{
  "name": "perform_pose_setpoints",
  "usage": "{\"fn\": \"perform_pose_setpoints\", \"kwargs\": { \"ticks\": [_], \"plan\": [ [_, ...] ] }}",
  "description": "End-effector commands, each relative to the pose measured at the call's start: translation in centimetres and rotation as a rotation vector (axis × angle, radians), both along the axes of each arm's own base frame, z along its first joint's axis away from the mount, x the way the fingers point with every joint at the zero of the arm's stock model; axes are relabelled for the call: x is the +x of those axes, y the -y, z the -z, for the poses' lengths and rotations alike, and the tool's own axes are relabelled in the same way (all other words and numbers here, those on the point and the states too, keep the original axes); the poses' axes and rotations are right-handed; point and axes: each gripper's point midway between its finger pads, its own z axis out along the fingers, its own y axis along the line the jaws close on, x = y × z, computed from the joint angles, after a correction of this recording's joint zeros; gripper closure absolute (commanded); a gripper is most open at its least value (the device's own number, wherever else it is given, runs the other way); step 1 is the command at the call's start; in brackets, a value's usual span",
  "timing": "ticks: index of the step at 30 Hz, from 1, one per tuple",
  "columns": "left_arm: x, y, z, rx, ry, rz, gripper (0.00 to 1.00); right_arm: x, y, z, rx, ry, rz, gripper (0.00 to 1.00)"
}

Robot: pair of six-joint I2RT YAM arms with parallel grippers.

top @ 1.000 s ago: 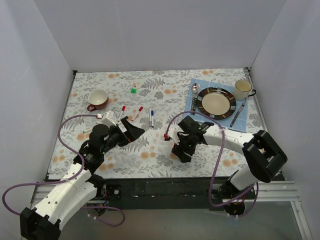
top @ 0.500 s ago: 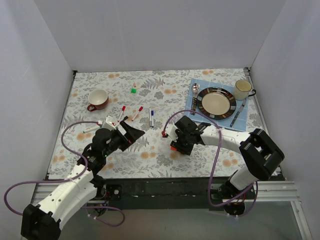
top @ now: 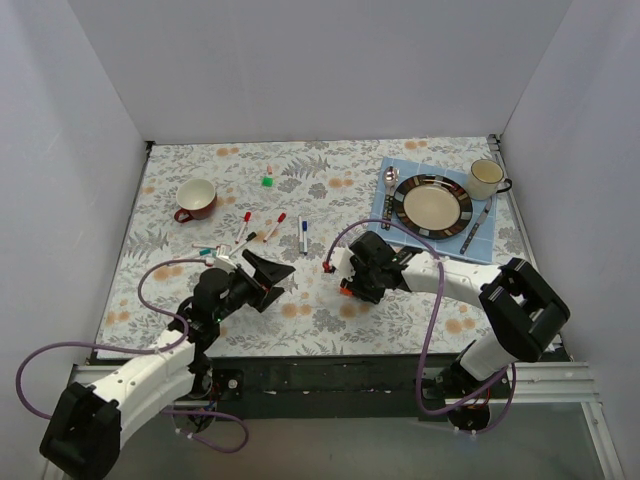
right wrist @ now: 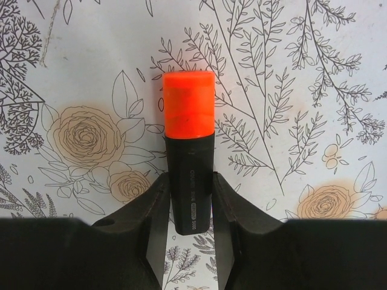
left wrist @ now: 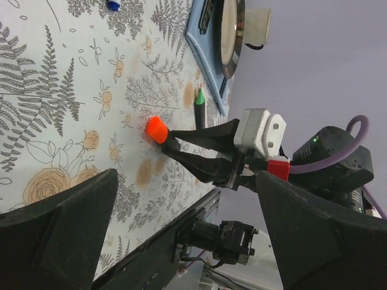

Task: Open the pen caps

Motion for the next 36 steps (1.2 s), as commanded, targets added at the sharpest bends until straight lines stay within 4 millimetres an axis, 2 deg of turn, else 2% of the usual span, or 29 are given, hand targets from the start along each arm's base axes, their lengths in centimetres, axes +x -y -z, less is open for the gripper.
{"fn": "perform_pose_setpoints", "kwargs": {
  "ticks": [1,2,7,15,17,19,20,23,27,30,36],
  "plan": [
    [0.0,0.8,-0.9,-0.145,-0.028,-0.031,0.04,-1.7,-0.1,0.6,0.019,-0.059,-0.054,0.83],
    [0.0,0.9,-0.2,-0.145,-0.050,-0.035,0.06,-1.9,-0.7,0.2,0.050,-0.065,-0.069,0.86],
    [0.2,1.9,-0.1,-0.166,-0.054,-0.026,0.11,-2.7,-2.7,-2.1,0.174,-0.092,-0.123,0.99],
    [0.8,4.3,0.3,-0.146,-0.055,0.004,0.18,-3.3,-5.0,-5.0,0.315,-0.140,-0.162,0.99],
    [0.9,5.5,0.4,-0.140,-0.061,0.028,0.20,-3.5,-5.3,-5.5,0.351,-0.170,-0.162,0.99],
    [1.1,6.8,0.0,-0.140,-0.054,0.043,0.22,-3.5,-5.5,-5.9,0.372,-0.189,-0.158,0.99],
    [1.2,7.2,0.8,-0.124,-0.073,0.044,0.27,-3.6,-5.7,-6.2,0.391,-0.206,-0.165,0.99],
    [1.5,8.7,0.9,-0.112,-0.068,0.059,0.31,-3.6,-5.6,-6.4,0.419,-0.241,-0.144,0.99],
    [1.5,10.5,0.7,-0.091,-0.046,0.077,0.31,-3.3,-5.2,-6.9,0.475,-0.311,-0.100,0.99],
    [2.1,11.1,0.7,-0.066,-0.011,0.045,0.33,-3.0,-5.0,-7.3,0.518,-0.367,-0.069,0.99],
    [2.7,12.2,0.8,-0.043,0.017,0.008,0.44,-2.8,-4.7,-7.7,0.572,-0.427,-0.036,0.99]
  ]
}}
